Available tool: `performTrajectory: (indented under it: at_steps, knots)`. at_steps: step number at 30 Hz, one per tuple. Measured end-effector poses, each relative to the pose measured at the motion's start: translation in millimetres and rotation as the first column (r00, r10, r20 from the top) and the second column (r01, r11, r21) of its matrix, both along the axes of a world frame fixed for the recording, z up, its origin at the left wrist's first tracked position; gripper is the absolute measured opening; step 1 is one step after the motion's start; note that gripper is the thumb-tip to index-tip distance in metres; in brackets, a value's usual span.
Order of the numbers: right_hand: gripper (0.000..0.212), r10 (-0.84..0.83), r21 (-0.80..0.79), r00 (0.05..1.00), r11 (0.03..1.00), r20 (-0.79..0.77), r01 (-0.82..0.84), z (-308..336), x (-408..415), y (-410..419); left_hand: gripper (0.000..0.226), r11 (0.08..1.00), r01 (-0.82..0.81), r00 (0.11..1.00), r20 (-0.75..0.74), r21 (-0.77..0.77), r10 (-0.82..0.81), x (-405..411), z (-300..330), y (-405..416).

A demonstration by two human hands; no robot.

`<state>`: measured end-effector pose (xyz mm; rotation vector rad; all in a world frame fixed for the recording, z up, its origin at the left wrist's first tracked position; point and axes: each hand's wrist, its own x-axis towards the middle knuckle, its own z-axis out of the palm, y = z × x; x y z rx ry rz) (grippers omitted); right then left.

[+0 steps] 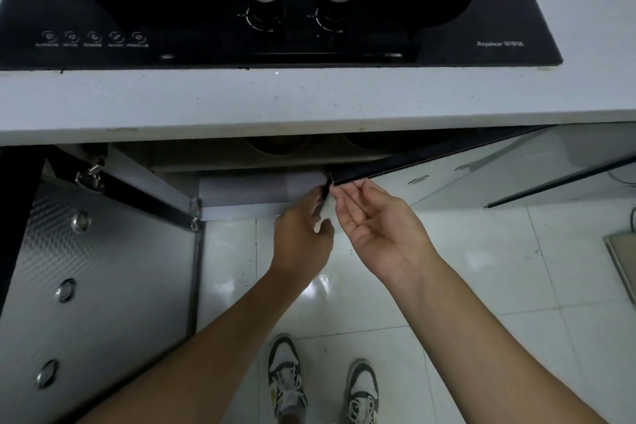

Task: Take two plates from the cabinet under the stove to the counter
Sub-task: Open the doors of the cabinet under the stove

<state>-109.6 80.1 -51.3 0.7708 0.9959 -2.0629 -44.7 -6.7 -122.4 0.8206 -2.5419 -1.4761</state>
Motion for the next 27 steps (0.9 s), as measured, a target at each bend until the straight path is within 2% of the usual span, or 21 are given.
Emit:
performTrajectory:
  at_steps: [13, 18, 27]
  knots:
    - [0.022, 0.218, 0.027, 0.976, 0.976, -0.009, -0.218, 6, 46, 103, 0.055, 0.992, -0.126, 0.99, -0.064, -0.014, 0.125, 67, 7, 114]
    - [0.027, 0.312, 0.075, 0.95, 0.948, -0.016, -0.31, 10, 59, 164, 0.059, 0.99, -0.136, 0.99, -0.027, -0.025, 0.136, 92, 6, 176]
    - [0.035, 0.407, 0.26, 0.913, 0.885, -0.032, -0.386, 21, 65, 266, 0.062, 1.0, -0.017, 1.0, -0.013, 0.008, 0.017, 117, 7, 272]
